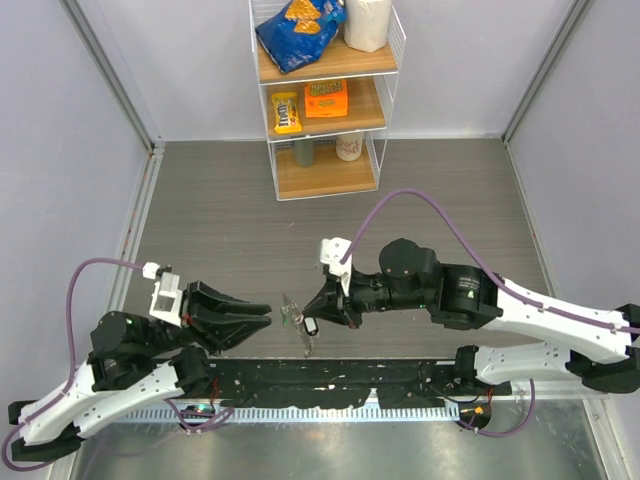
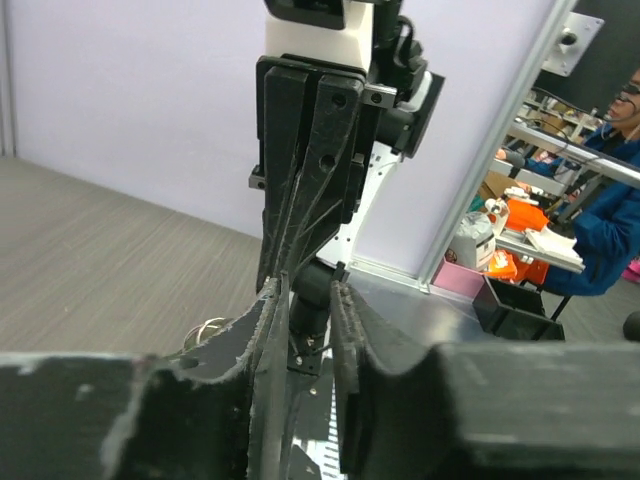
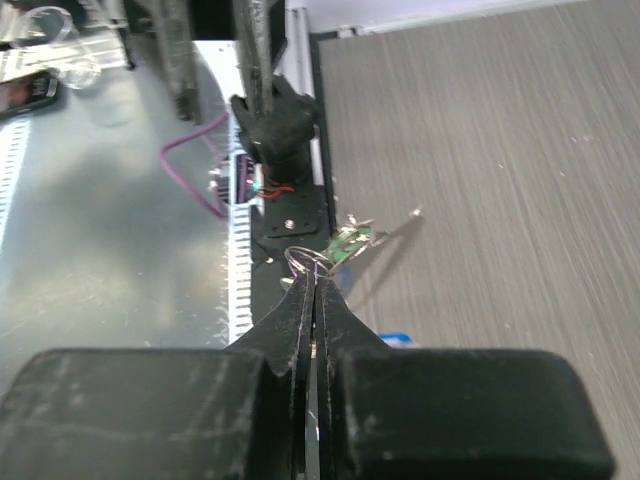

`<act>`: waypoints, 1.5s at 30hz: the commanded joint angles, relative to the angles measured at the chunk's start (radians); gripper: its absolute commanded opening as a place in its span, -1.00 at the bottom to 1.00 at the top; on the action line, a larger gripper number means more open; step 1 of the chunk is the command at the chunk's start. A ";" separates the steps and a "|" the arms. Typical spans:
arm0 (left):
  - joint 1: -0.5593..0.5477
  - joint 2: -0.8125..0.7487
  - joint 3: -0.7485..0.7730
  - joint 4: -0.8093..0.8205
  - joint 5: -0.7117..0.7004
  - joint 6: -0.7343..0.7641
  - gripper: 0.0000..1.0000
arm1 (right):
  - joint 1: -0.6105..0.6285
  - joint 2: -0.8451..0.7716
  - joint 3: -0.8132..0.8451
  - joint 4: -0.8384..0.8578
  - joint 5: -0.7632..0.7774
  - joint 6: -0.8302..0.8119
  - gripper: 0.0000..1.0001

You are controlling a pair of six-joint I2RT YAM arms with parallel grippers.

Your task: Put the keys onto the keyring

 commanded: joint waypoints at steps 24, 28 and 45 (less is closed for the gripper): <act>-0.001 -0.147 -0.067 -0.205 -0.298 0.010 0.99 | -0.372 0.238 -0.326 0.528 0.072 0.272 -0.90; -0.001 -0.150 -0.070 -0.212 -0.298 0.007 0.99 | -0.409 0.277 -0.363 0.547 0.157 0.305 -0.89; -0.001 -0.120 -0.069 -0.200 -0.298 0.010 0.99 | -0.504 0.255 -0.576 0.585 0.415 0.369 -0.81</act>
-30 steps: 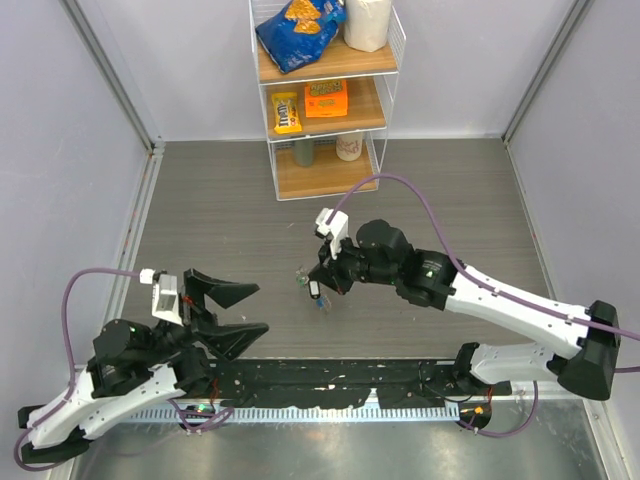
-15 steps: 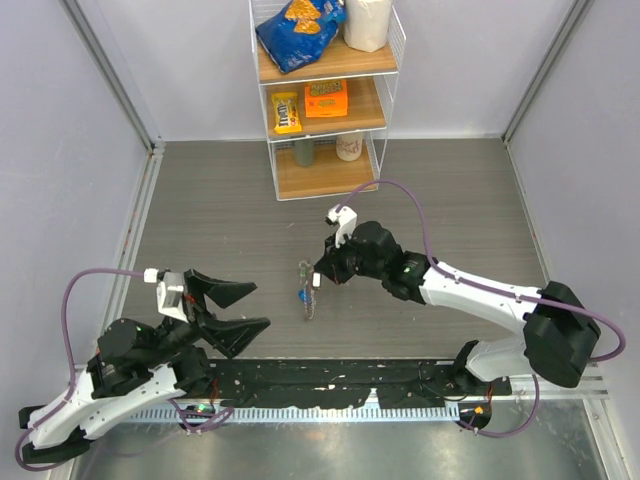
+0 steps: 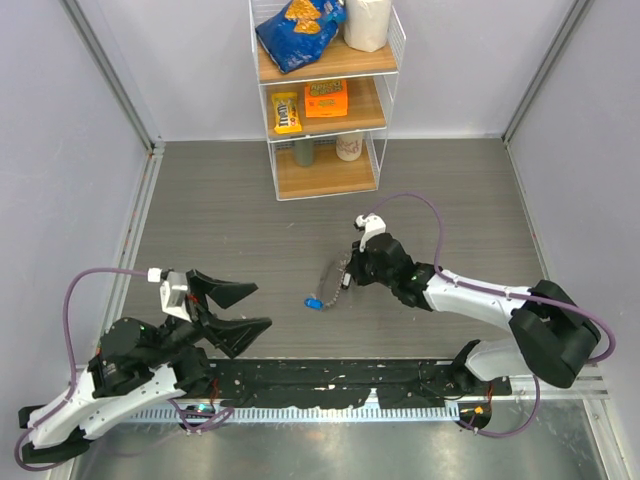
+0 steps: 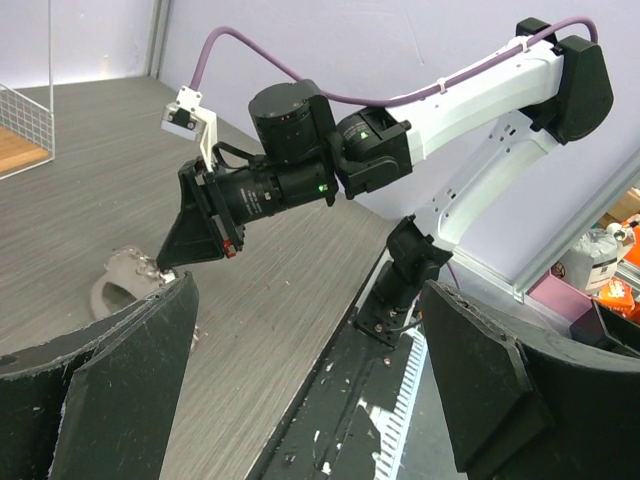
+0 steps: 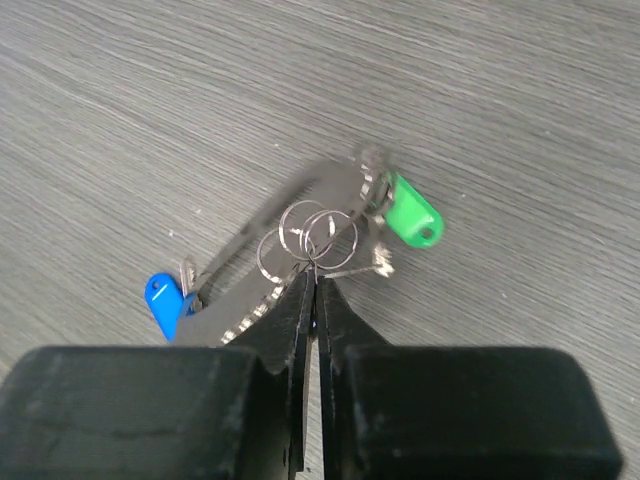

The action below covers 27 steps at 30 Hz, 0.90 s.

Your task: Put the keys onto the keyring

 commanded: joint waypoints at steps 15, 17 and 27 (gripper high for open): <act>-0.001 0.085 0.046 0.031 -0.033 0.043 0.99 | -0.013 -0.254 -0.031 -0.022 0.238 -0.012 0.63; 0.001 0.094 0.058 0.017 -0.044 0.061 0.99 | -0.014 -0.297 -0.016 -0.039 0.245 -0.025 0.91; 0.001 0.190 0.143 -0.104 -0.193 0.107 1.00 | -0.014 -0.490 0.171 -0.273 0.504 -0.015 0.91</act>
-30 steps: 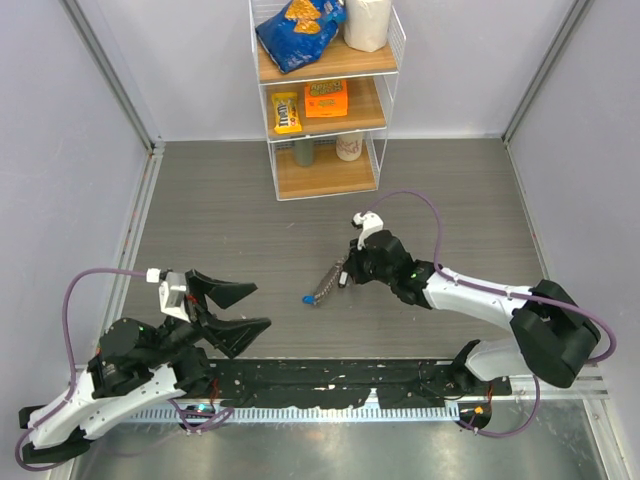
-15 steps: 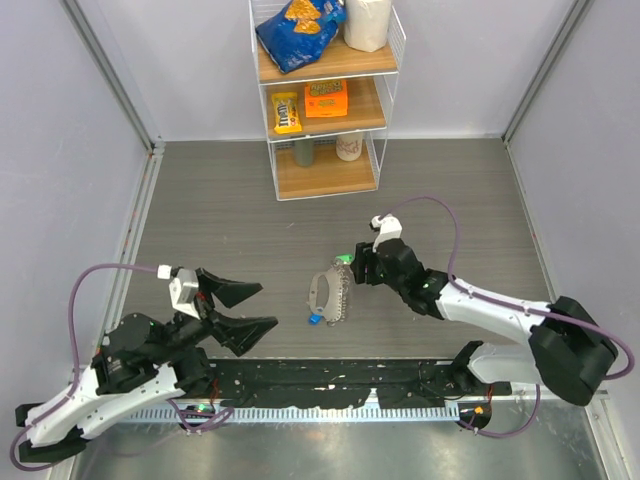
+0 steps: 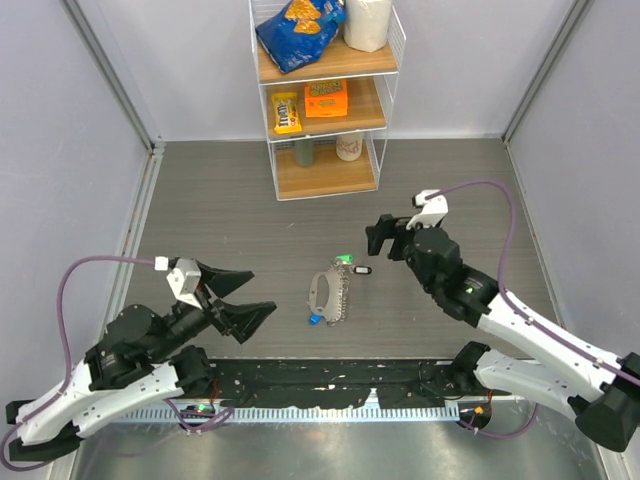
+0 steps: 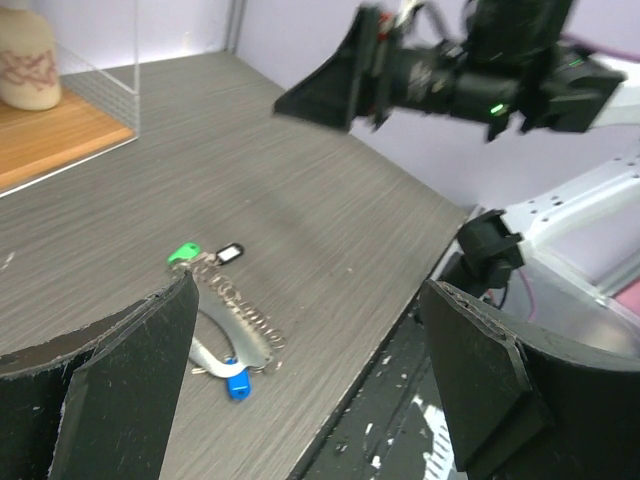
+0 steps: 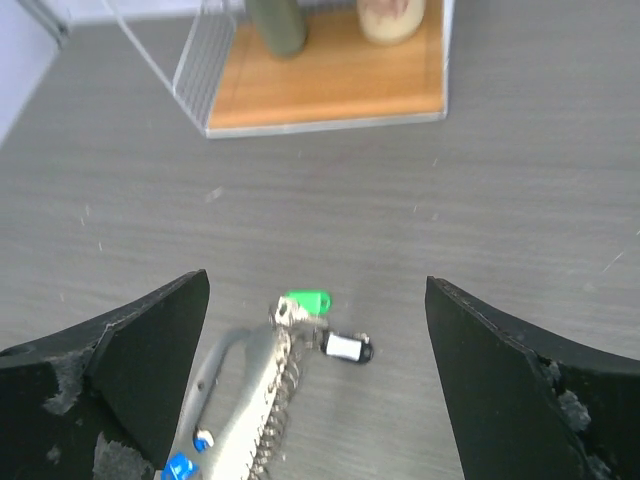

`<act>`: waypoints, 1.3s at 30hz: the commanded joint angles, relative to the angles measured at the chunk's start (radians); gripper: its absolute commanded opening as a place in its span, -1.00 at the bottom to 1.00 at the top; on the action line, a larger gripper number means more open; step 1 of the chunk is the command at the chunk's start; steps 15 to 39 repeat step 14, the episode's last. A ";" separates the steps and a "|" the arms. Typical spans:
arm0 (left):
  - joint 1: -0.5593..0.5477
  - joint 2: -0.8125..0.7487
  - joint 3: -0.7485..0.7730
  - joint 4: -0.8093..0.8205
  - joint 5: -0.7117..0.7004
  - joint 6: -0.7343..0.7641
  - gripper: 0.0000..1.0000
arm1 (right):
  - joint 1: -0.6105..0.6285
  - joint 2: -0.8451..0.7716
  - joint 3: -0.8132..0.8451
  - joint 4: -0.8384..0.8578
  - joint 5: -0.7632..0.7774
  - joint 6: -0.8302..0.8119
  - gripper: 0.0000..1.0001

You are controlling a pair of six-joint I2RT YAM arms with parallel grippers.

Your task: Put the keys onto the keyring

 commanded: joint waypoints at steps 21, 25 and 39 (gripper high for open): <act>0.001 0.141 0.112 -0.041 -0.178 0.109 0.99 | 0.000 -0.187 0.185 -0.060 0.137 -0.112 0.91; 0.001 0.141 0.112 -0.041 -0.178 0.109 0.99 | 0.000 -0.187 0.185 -0.060 0.137 -0.112 0.91; 0.001 0.141 0.112 -0.041 -0.178 0.109 0.99 | 0.000 -0.187 0.185 -0.060 0.137 -0.112 0.91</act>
